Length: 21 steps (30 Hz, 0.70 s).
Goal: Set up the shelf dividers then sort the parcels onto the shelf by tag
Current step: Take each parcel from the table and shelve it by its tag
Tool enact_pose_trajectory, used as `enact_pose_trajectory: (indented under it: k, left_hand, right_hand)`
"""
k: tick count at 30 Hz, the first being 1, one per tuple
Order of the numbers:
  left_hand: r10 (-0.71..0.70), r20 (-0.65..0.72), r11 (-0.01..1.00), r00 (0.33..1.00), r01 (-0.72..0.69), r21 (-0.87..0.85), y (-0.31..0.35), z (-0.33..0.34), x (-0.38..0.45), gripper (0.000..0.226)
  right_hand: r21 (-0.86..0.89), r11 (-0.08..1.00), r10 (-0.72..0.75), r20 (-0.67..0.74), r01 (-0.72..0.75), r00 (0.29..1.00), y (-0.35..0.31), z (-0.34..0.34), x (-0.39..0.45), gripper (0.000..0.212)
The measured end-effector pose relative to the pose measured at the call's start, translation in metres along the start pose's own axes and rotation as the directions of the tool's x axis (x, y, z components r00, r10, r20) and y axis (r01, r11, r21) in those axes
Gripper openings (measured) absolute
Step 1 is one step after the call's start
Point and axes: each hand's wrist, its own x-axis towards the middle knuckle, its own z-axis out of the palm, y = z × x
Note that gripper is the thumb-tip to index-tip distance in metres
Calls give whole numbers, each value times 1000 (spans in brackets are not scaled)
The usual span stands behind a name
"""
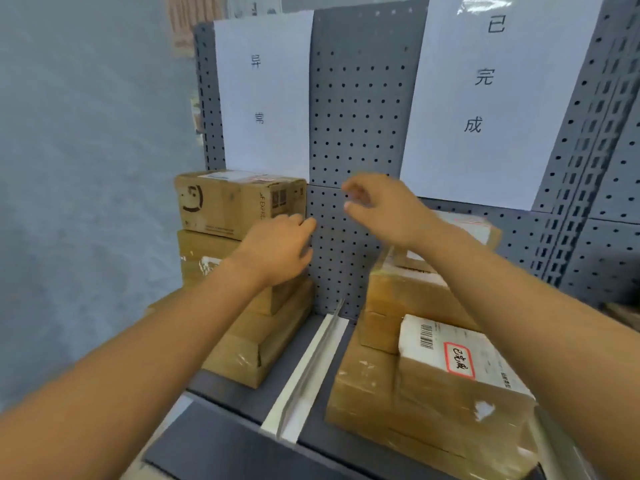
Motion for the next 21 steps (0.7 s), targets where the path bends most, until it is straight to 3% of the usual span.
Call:
enact_pose_trajectory:
  k: [4,9,16,21]
  left_hand:
    - [-174,76,982,982,167,87,-18,-24,-66,30]
    - [-411,252,899,876,345,268,-26,-43,-175,41]
    - [-636,299,757,712,497,426,-39,-103,-312,37]
    - [-736,241,656,632,578,485,-65,-149,-394,34]
  right_hand:
    - [-119,958,-223,264,261,938,-44,58,-8,42]
    - [-117,894,-351,417,433,838,-91,122,-40,53]
    - [-29,775,-567,411,632,714,-196,172,-71,41]
    - [45,747,-617,419,663,666,-282,198,-85,53]
